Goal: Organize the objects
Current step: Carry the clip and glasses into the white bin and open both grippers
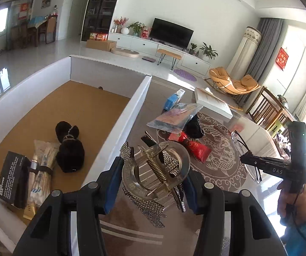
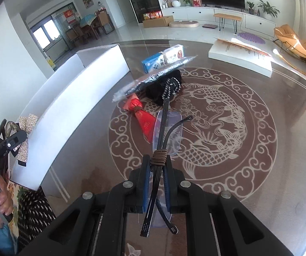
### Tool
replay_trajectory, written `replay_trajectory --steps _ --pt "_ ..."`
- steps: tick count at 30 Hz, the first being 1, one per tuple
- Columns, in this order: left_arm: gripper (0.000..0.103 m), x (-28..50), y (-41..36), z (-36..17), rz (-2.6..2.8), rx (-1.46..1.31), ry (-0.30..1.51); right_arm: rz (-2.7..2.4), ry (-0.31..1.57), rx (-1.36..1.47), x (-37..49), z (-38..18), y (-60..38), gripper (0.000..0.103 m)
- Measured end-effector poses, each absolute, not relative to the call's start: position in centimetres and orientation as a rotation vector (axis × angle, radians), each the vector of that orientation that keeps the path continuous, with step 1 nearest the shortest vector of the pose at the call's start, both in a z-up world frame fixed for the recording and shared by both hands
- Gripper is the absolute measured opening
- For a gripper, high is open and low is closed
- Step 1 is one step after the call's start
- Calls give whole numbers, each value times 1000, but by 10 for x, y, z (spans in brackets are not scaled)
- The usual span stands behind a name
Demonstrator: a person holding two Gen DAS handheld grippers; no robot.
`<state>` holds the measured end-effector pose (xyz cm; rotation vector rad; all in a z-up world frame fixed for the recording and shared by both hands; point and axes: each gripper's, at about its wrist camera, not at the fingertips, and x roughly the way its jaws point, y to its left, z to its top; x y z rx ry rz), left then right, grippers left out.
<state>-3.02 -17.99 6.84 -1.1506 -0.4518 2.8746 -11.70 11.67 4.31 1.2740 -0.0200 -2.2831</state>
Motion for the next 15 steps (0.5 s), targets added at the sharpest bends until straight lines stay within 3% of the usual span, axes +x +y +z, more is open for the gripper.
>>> replay_trajectory --steps 7,13,15 --pt "52 -34 -289 52 3015 -1391 -495 -2021 -53 1065 -100 107 -55 13" --pt "56 -28 -335 19 2999 -1631 -536 -1856 -17 1084 -81 93 -184 16" --pt "71 -21 -340 13 3014 -1648 -562 -1803 -34 1179 -82 69 -209 43"
